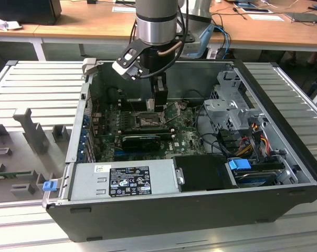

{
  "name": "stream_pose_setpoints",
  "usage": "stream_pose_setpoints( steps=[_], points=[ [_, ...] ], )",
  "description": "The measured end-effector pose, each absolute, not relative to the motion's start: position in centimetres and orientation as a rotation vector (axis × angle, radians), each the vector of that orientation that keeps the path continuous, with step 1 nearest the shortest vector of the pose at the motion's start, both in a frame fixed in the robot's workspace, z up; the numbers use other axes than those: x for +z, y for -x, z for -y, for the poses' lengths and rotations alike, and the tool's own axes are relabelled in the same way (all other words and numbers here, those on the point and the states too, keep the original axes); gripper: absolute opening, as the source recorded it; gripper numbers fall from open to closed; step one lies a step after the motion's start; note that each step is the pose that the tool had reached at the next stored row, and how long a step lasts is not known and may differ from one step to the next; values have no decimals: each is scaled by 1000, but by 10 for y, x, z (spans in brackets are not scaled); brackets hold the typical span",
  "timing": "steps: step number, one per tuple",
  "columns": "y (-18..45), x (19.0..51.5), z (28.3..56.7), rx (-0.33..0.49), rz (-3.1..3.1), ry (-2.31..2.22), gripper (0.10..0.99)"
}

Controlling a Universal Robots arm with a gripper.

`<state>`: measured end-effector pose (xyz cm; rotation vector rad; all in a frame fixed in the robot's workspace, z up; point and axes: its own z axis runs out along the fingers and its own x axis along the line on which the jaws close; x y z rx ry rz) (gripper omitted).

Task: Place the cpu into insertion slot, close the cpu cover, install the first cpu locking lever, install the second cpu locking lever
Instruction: 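Place the cpu into insertion slot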

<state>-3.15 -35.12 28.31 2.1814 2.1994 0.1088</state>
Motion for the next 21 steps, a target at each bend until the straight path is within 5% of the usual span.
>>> stream_pose_setpoints(
  steps=[21],
  points=[
    [34,252,343,92,-2197,-2199,525]
  ],
)
